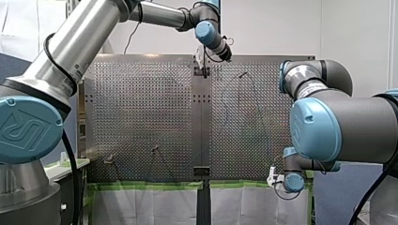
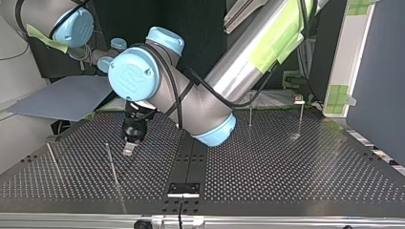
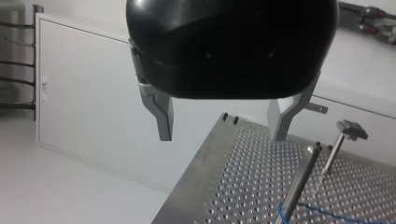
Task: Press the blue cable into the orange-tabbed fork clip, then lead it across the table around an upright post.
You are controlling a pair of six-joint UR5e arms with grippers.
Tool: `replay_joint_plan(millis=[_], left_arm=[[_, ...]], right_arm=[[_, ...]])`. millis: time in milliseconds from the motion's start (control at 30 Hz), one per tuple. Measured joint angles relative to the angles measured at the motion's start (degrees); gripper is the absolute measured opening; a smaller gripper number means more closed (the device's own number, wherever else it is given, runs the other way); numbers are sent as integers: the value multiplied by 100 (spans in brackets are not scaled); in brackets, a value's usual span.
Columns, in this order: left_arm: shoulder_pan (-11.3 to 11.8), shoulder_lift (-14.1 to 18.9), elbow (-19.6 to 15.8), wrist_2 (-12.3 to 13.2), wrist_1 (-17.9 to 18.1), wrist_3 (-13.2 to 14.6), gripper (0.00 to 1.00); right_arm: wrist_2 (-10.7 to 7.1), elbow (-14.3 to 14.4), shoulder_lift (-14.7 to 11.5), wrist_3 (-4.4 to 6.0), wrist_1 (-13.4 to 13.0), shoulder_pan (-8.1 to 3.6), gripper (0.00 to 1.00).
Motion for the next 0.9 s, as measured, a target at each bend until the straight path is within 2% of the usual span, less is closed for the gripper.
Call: replay_joint_plan(millis=[400, 900], left_arm=[[15, -5, 0, 596, 75, -180, 100], [33, -10, 0, 737, 61, -287, 100]], right_arm=[[2, 0, 0, 0, 6, 6, 0], [2, 0, 0, -3, 26, 7, 0]])
